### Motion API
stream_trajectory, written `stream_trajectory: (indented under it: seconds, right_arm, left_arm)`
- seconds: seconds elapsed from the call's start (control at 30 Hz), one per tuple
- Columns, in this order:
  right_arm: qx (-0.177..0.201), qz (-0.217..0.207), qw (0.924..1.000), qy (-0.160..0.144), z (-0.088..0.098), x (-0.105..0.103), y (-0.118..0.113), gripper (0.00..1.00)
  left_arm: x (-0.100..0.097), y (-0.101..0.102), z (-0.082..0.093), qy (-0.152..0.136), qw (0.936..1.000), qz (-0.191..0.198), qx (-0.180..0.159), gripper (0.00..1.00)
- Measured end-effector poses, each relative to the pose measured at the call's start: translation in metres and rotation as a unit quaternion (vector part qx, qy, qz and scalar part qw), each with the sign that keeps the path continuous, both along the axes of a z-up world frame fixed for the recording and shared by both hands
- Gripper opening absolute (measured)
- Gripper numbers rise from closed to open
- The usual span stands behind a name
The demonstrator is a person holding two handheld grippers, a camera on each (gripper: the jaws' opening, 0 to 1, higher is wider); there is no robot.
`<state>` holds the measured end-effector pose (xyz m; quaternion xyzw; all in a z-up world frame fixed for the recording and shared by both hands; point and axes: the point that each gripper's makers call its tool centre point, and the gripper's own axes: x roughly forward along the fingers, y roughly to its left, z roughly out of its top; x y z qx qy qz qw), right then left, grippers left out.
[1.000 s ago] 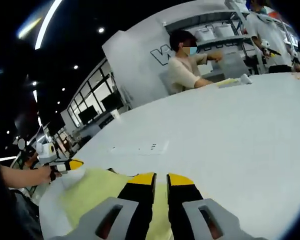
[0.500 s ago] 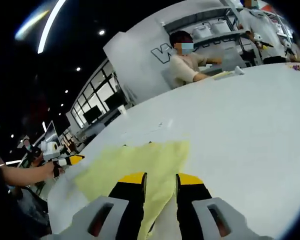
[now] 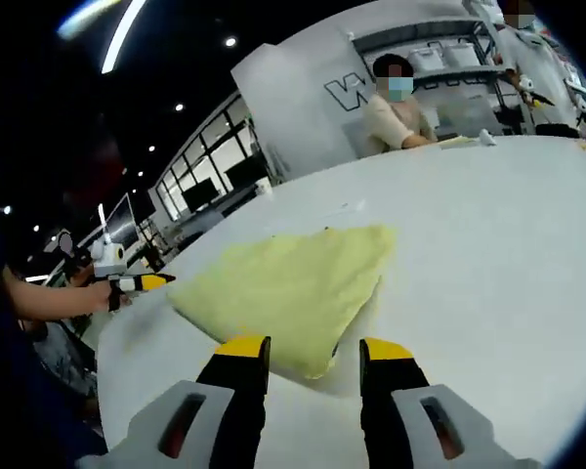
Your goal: Fold the garment on the visible template until the final outline fits inside the template.
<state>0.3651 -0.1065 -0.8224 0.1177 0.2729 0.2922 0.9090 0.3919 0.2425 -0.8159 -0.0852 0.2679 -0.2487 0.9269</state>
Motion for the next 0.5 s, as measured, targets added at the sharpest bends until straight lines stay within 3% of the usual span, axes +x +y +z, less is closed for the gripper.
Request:
stream_trajectory:
  seconds: [0.3,0.5]
  right_arm:
    - [-0.023,0.018,0.9996,0.003,-0.01,-0.002,0.009,0.31]
    - [-0.03,0.018,0.9994,0.002,-0.012,-0.001,0.008,0.25]
  left_arm:
    - [-0.03,-0.017,-0.017,0.024,0.9983,-0.046,0.026,0.37]
    - [-0.025,-0.014,-0.019,0.019,0.9982,-0.045,0.034,0.3]
